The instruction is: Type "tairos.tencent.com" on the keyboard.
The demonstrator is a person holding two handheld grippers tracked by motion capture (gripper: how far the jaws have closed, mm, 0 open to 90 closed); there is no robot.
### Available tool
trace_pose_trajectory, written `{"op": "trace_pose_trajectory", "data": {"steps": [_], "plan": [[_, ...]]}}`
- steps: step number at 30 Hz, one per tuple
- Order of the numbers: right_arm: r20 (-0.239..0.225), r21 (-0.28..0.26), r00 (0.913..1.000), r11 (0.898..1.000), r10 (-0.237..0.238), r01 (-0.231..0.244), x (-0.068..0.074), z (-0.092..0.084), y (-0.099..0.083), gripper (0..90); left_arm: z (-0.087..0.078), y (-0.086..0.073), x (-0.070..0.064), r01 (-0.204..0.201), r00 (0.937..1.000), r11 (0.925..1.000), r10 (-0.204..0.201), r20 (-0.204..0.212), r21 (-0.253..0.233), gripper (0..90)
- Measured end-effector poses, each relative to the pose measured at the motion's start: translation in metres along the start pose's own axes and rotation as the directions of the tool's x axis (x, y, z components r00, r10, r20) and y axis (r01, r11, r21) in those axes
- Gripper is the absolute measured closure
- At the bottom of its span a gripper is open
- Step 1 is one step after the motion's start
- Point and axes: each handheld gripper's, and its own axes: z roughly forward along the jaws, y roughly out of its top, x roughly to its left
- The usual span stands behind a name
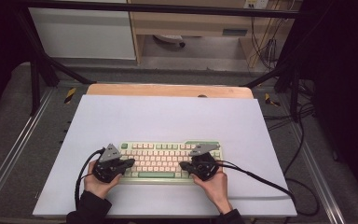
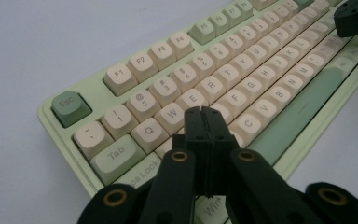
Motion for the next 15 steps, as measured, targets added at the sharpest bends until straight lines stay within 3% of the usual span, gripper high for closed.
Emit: {"op": "trace_pose_trajectory", "data": {"steps": [15], "plan": [[0.024,-0.013,0.999,0.999,0.038,-0.038,-0.015,-0.018,-0.012,90.0,0.007,0.013,-0.009,-0.014,0.9999,0.9999,0.014,0.009,-0.009,90.0]]}}
